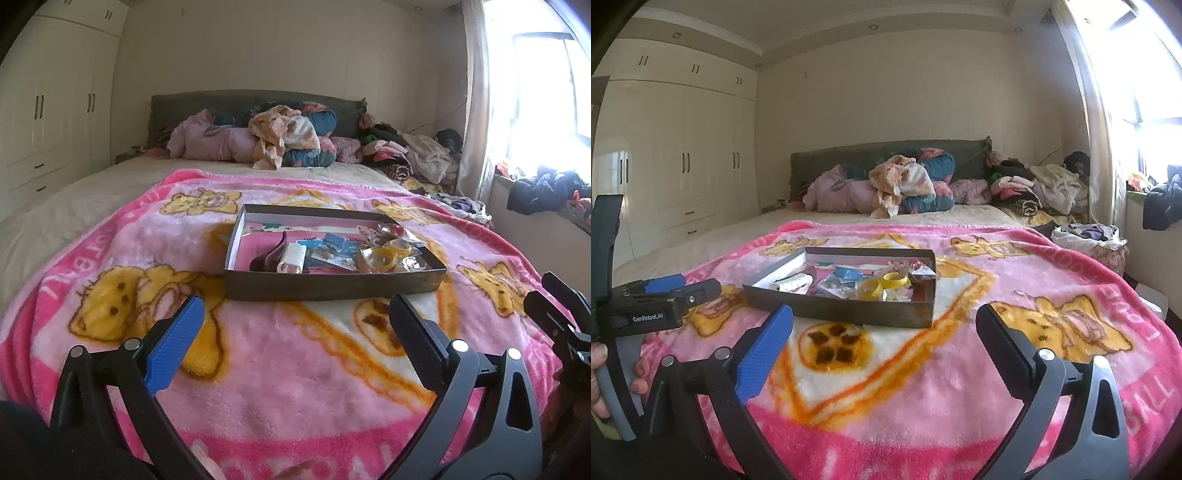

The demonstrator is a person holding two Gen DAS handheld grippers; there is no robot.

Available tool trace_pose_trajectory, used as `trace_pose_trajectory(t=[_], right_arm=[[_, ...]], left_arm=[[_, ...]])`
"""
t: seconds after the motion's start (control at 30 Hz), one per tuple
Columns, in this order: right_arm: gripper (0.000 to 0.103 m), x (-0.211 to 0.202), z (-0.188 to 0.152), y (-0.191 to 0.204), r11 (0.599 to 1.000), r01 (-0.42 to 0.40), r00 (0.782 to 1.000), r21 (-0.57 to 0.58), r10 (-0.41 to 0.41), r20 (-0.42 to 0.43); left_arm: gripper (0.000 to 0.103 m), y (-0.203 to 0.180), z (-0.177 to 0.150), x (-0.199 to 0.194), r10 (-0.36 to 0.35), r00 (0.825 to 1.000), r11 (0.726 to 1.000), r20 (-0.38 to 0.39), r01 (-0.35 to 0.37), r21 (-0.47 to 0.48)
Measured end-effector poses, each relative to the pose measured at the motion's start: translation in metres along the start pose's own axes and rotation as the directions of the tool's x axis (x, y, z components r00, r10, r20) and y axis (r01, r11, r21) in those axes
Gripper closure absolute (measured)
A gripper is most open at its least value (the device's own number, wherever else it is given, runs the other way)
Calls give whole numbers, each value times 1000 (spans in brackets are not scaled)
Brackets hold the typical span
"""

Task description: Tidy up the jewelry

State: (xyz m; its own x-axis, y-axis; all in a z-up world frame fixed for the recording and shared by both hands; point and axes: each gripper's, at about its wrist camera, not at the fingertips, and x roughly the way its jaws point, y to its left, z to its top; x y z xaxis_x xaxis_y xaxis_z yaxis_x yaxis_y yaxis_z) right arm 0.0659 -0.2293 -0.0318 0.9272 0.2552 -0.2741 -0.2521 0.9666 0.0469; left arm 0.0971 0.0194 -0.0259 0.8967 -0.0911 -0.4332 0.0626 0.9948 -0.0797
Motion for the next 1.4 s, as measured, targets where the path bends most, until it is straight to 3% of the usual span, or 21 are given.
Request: trace_pose_trajectory(t=[0.27, 1.4], right_arm=[[6, 2, -4, -3, 1000, 15, 1000, 0, -15, 2], [6, 1, -3, -1, 1000, 13, 1000, -4, -13, 11]], left_arm=[[12, 0, 0, -2, 5, 1000, 1000, 25, -5, 7], [12, 4, -5, 2, 26, 1000, 1000, 8, -26, 12]])
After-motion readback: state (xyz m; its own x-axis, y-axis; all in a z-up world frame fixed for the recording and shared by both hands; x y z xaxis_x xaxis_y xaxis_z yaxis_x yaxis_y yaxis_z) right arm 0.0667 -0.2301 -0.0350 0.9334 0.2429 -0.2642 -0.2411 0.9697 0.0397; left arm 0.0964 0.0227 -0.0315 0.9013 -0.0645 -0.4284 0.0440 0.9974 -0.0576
